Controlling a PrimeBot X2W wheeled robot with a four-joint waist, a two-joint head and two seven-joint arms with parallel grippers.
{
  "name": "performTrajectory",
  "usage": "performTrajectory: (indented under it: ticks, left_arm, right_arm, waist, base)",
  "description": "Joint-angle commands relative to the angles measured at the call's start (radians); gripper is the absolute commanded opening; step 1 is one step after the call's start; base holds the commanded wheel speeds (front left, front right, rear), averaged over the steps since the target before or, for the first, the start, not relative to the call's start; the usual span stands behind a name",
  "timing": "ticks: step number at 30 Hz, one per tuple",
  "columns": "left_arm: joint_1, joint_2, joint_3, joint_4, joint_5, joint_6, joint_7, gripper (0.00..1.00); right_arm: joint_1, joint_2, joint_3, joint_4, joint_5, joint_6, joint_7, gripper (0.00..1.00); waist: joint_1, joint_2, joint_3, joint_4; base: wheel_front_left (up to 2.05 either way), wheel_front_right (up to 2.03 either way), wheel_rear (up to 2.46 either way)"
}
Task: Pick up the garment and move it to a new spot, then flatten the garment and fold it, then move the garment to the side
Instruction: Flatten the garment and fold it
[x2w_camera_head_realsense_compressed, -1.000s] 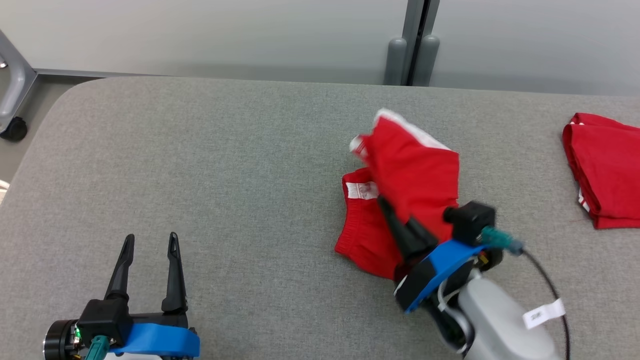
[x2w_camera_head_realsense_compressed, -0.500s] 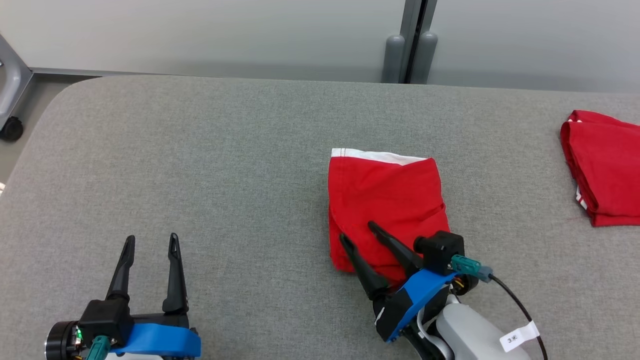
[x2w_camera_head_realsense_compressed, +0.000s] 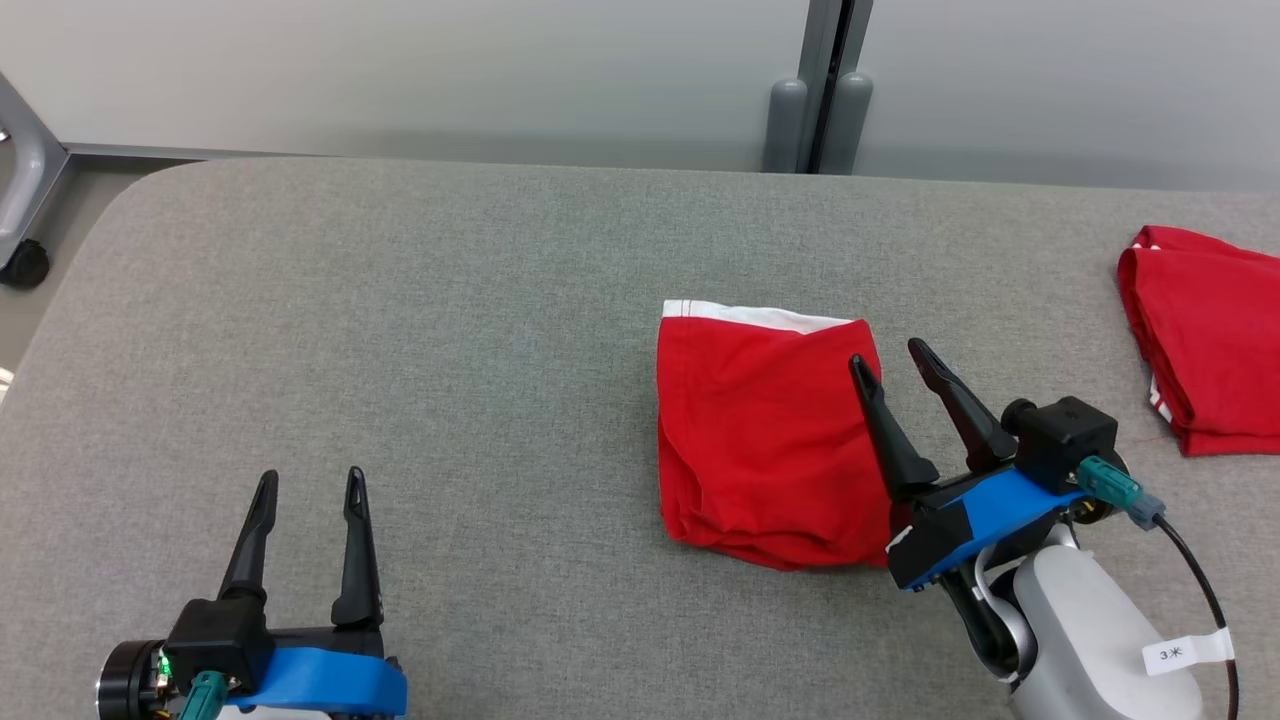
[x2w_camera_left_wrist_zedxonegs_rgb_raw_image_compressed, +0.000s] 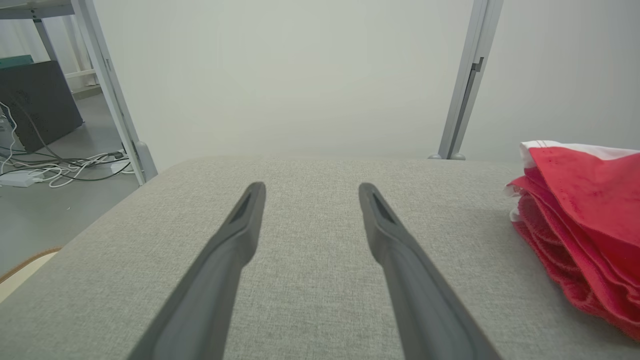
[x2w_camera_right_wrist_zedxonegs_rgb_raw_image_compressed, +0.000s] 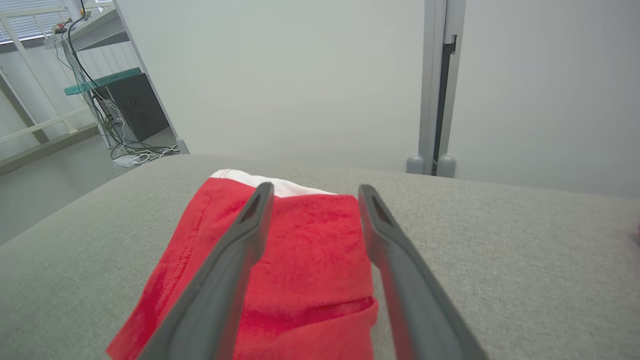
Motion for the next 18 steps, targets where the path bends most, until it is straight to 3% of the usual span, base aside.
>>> performTrajectory:
  ticks: [1,7,18]
  left_arm:
    - [-0.012,-0.001,0.000,-0.001,0.006,-0.004,-0.003,1.00]
    - [-0.027,-0.001,-0.007,-0.003,0.004,-0.007,-0.003,1.00]
    - [-0.065,-0.001,-0.035,0.003,-0.010,-0.002,-0.003,1.00]
  right_arm:
    - [0.003,0.003,-0.006,0.001,-0.016,0.000,-0.003,0.00]
    - [-0.043,0.045,-0.061,0.042,-0.129,0.000,-0.003,0.00]
    - [-0.153,0.094,-0.160,0.254,-0.268,0.000,-0.003,0.00]
  waist:
    - [0.0000,-0.0001,0.004,0.003]
    - [0.0000,-0.0001,0.030,0.016]
    - [0.0000,-0.0001,0.082,0.055]
  base:
    - [0.00,0.00,0.00]
    - [0.00,0.00,0.00]
    - [0.00,0.00,0.00]
